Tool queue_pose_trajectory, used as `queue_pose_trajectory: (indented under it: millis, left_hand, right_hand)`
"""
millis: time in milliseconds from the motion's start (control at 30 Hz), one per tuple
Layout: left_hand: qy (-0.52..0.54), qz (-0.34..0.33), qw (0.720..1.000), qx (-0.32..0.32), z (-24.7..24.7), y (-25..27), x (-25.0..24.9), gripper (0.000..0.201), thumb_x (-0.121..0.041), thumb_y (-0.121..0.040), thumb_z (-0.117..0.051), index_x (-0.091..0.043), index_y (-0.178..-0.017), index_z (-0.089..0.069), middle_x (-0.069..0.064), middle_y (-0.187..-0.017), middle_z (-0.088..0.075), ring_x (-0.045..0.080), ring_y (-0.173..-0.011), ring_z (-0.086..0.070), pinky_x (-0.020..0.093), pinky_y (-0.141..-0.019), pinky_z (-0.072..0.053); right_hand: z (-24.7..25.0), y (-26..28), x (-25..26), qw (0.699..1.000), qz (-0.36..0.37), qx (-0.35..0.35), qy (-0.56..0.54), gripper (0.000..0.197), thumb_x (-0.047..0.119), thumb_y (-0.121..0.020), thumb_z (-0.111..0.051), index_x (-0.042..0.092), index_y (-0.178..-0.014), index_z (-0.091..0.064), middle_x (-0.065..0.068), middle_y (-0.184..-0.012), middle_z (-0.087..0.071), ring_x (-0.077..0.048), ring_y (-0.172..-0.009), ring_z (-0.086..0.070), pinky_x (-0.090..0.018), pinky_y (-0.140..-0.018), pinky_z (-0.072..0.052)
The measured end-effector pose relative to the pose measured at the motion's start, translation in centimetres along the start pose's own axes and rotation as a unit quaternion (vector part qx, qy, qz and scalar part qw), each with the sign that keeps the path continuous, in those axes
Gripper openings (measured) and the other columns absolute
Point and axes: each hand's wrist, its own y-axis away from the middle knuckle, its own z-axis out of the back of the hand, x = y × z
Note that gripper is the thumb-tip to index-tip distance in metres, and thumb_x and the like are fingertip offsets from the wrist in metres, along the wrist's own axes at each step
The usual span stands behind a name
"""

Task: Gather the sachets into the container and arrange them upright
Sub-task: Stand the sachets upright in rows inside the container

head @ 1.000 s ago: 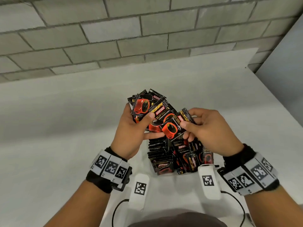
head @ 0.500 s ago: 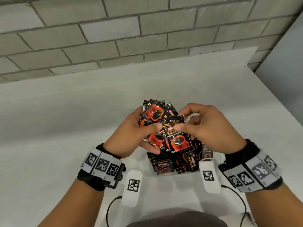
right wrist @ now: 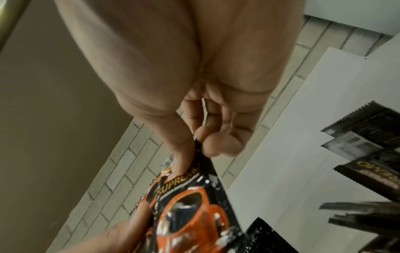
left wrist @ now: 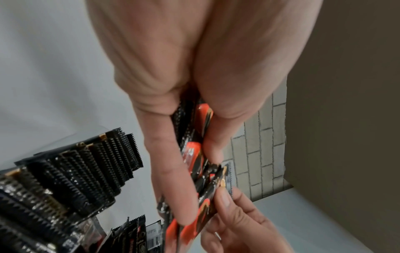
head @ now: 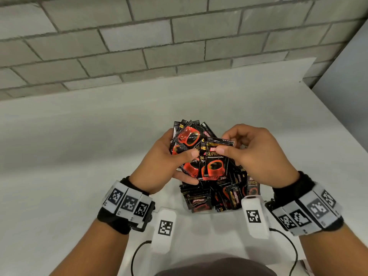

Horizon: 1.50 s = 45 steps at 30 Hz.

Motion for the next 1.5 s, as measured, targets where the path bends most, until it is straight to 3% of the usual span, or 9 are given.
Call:
queue_pose_trajectory:
  millis: [133, 233, 400, 533, 767, 900, 1067, 1233, 1500]
  left_hand:
    - [0.020, 0.000, 1.000, -0.004, 0.0, -0.2, 0.2, 0.044, -0.005, -0.095, -0.068, -0.019, -0.134, -0.053, 0.004, -0.123, -0.071, 0.032, -0.103, -0.074, 0.047, -0.063, -0.063]
    - [0.021, -0.002, 1.000, -0.017, 0.1, -0.3, 0.4, 0.042, -0.006, -0.095, -0.068, -0.020, -0.132, -0.053, 0.005, -0.122, -0.071, 0.030, -0.104, -0.074, 0.048, -0.064, -0.063]
    - [0.031, -0.002, 0.999, -0.008, -0.2, -0.2, 0.5, 0.044, -0.005, -0.094, -0.068, -0.020, -0.133, -0.052, 0.006, -0.123, -0.071, 0.032, -0.105, -0.074, 0.051, -0.070, -0.063]
    - [0.029, -0.010, 1.000, 0.008, -0.7, -0.2, 0.5, 0.048, -0.002, -0.092, -0.069, -0.017, -0.134, -0.049, 0.006, -0.122, -0.072, 0.032, -0.104, -0.074, 0.052, -0.073, -0.063]
    - [0.007, -0.031, 0.999, -0.018, -0.8, -0.2, 0.6, 0.047, 0.003, -0.089, -0.073, -0.010, -0.127, -0.050, 0.011, -0.113, -0.075, 0.033, -0.098, -0.076, 0.049, -0.071, -0.064]
    - [0.029, -0.040, 0.997, -0.053, -0.1, -0.4, 0.6, 0.047, 0.002, -0.090, -0.071, -0.012, -0.131, -0.050, 0.013, -0.117, -0.073, 0.037, -0.098, -0.075, 0.051, -0.072, -0.064]
    - [0.019, -0.060, 0.985, -0.159, 2.9, -0.5, 0.8, 0.043, 0.002, -0.090, -0.070, -0.010, -0.127, -0.052, 0.014, -0.110, -0.075, 0.040, -0.088, -0.076, 0.046, -0.068, -0.064]
    - [0.031, -0.058, 0.982, -0.179, 4.4, -0.2, 0.9, 0.040, 0.002, -0.091, -0.070, -0.013, -0.125, -0.054, 0.014, -0.111, -0.074, 0.040, -0.091, -0.076, 0.043, -0.067, -0.064]
    - [0.025, -0.048, 0.985, -0.161, 4.3, 0.3, 1.6, 0.038, -0.001, -0.091, -0.070, -0.010, -0.124, -0.053, 0.013, -0.107, -0.076, 0.041, -0.092, -0.075, 0.045, -0.070, -0.064]
  right_hand:
    - [0.6, -0.1, 0.3, 1.000, -0.011, 0.017, -0.018, 0.016, 0.022, -0.081, -0.083, 0.017, -0.086, -0.068, -0.005, -0.068, -0.065, -0.012, -0.047, -0.057, -0.022, -0.050, -0.048]
    - [0.7, -0.1, 0.3, 0.998, -0.024, 0.021, -0.056, 0.019, 0.016, -0.082, -0.082, 0.012, -0.091, -0.066, -0.004, -0.070, -0.068, -0.014, -0.050, -0.061, -0.027, -0.050, -0.053]
    - [0.6, -0.1, 0.3, 0.996, -0.032, -0.004, -0.089, 0.026, 0.010, -0.082, -0.081, 0.018, -0.105, -0.071, -0.007, -0.086, -0.067, -0.025, -0.055, -0.068, -0.036, -0.055, -0.061]
    - [-0.1, 0.1, 0.1, 0.995, -0.057, 0.025, -0.072, 0.022, 0.010, -0.083, -0.081, 0.019, -0.102, -0.072, -0.010, -0.077, -0.072, -0.024, -0.054, -0.070, -0.036, -0.060, -0.061]
    - [0.1, 0.3, 0.9, 0.996, -0.037, 0.063, -0.045, 0.022, 0.009, -0.083, -0.080, 0.019, -0.096, -0.066, -0.009, -0.091, -0.064, -0.030, -0.061, -0.072, -0.039, -0.058, -0.062]
    - [0.8, -0.6, 1.2, 0.997, -0.035, 0.071, -0.017, 0.016, 0.011, -0.087, -0.077, 0.019, -0.098, -0.068, -0.011, -0.091, -0.068, -0.028, -0.060, -0.073, -0.043, -0.061, -0.063]
    - [3.3, -3.4, 0.4, 0.994, -0.017, 0.017, 0.108, 0.010, 0.021, -0.089, -0.076, 0.018, -0.098, -0.072, -0.005, -0.072, -0.074, -0.021, -0.061, -0.073, -0.041, -0.071, -0.061]
    - [0.7, -5.9, -0.6, 0.929, 0.105, 0.108, 0.340, 0.013, 0.029, -0.091, -0.070, 0.026, -0.104, -0.072, 0.007, -0.094, -0.064, -0.017, -0.087, -0.060, -0.033, -0.077, -0.047]
    - [-2.9, -8.7, -3.1, 0.873, 0.090, 0.194, 0.438, 0.019, 0.023, -0.097, -0.059, 0.013, -0.111, -0.067, -0.006, -0.102, -0.060, -0.019, -0.088, -0.048, -0.029, -0.074, -0.038]
